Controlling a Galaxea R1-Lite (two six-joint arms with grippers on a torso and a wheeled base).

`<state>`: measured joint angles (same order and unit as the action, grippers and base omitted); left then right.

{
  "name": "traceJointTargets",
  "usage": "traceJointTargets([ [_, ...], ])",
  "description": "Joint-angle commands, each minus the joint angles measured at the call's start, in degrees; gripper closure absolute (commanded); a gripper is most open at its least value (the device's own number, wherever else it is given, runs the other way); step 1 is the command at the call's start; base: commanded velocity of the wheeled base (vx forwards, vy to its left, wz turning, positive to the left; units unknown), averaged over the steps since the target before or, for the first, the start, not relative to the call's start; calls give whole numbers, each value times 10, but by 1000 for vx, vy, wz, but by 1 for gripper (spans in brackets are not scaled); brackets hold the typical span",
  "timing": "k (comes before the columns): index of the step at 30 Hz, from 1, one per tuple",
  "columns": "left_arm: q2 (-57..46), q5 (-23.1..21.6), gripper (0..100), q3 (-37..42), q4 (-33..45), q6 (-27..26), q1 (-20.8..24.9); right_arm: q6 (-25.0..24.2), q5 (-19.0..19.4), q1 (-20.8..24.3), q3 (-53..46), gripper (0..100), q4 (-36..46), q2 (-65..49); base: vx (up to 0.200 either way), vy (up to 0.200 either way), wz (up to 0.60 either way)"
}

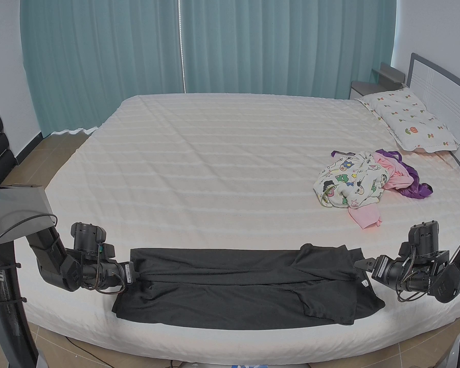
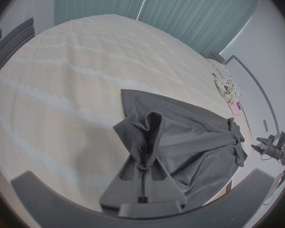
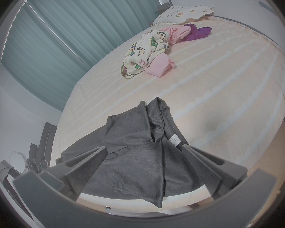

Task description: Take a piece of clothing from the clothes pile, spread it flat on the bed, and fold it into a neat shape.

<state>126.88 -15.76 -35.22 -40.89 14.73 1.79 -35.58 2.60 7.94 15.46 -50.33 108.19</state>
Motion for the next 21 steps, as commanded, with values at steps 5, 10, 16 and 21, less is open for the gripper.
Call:
traceJointTargets([
  [5, -60, -1, 100, -19, 72, 3, -39, 0, 0, 0, 0, 0, 0, -1, 0, 0, 0],
  [10, -59, 3, 100, -19, 78, 6, -37, 0, 0, 0, 1, 0, 0, -2, 0, 0, 0],
  [16, -53, 6, 100, -19, 77, 7, -21, 0, 1, 0, 0, 0, -1, -3, 0, 0, 0],
  [21, -52, 6, 100, -19, 77, 7, -14, 1, 0, 0, 0, 0, -1, -3, 0, 0, 0],
])
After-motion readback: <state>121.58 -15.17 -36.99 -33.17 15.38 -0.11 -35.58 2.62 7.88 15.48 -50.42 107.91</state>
